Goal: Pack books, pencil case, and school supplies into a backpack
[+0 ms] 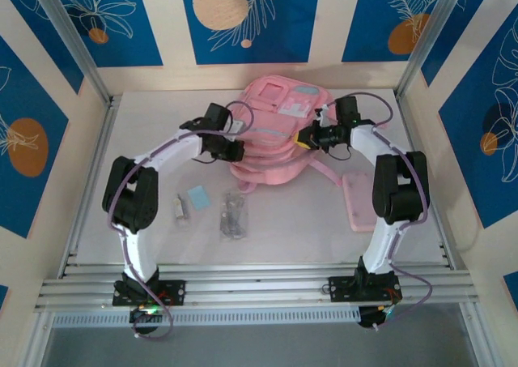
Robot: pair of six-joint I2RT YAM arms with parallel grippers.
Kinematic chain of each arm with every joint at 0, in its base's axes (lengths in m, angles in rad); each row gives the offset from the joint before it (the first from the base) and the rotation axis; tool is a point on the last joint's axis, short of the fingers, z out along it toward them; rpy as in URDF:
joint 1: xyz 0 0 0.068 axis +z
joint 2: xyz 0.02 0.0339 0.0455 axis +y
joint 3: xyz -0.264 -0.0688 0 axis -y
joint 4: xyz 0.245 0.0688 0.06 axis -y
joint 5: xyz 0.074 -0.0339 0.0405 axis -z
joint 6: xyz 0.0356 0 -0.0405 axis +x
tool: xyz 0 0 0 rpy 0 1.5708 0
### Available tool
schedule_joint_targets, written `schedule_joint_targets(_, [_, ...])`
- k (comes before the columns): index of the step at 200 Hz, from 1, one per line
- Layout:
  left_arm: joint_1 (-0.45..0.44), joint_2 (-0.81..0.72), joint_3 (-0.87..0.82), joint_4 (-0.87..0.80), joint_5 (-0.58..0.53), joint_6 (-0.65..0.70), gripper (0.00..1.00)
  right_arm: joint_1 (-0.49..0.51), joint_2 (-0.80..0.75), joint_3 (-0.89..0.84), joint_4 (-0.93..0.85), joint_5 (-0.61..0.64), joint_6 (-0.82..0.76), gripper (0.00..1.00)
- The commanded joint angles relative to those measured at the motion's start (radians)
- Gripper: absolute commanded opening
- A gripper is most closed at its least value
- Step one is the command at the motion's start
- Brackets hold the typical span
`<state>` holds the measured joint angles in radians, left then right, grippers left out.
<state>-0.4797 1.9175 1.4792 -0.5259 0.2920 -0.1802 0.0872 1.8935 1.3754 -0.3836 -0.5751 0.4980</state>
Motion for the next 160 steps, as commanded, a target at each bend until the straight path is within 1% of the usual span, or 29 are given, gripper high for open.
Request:
schedule_joint_targets(1, [-0.077,-0.030,-0.052,-0.032,0.118,-0.043,0.00,-0.053,0.045,0.155,-0.096,0.021,-0.200,0.00])
schedule_joint_targets(14, [-0.111,-0.017,-0.045,0.000,0.137,-0.069,0.00,-0.067,0.071,0.204,-0.140,0.054,-0.197,0.00])
schedule_joint_targets(32, [-0.144,0.023,-0.005,0.034,0.167,-0.102,0.00,-0.082,0.073,0.215,-0.144,0.102,-0.112,0.00])
schedule_joint_targets(47, [-0.163,0.067,0.057,0.030,0.159,-0.112,0.00,-0.084,0.042,0.169,-0.129,0.144,-0.027,0.15])
schedule_joint_targets(59, [-0.172,0.095,0.096,0.032,0.152,-0.124,0.00,-0.084,-0.005,0.096,-0.096,0.162,0.038,0.34])
schedule_joint_targets(65, [-0.173,0.106,0.111,0.034,0.145,-0.132,0.00,-0.082,-0.035,0.049,-0.072,0.164,0.068,0.41])
schedule_joint_targets(85, [-0.174,0.135,0.138,0.041,0.100,-0.146,0.00,-0.068,-0.153,-0.114,0.010,0.198,0.162,0.60])
schedule_joint_targets(92, [-0.174,0.139,0.145,0.040,0.086,-0.148,0.00,-0.059,-0.195,-0.170,0.037,0.214,0.191,0.64])
schedule_joint_targets(102, [-0.174,0.140,0.145,0.047,0.079,-0.158,0.00,-0.048,-0.246,-0.236,0.071,0.232,0.229,0.67])
schedule_joint_targets(125, [-0.177,0.126,0.126,0.085,0.103,-0.194,0.00,-0.002,-0.319,-0.352,0.159,0.263,0.328,0.67])
schedule_joint_targets(144, [-0.186,0.102,0.113,0.101,0.118,-0.211,0.00,0.050,-0.316,-0.391,0.222,0.313,0.383,0.67])
schedule_joint_targets(160, [-0.199,0.072,0.091,0.125,0.133,-0.228,0.00,0.081,-0.276,-0.395,0.275,0.346,0.422,0.66])
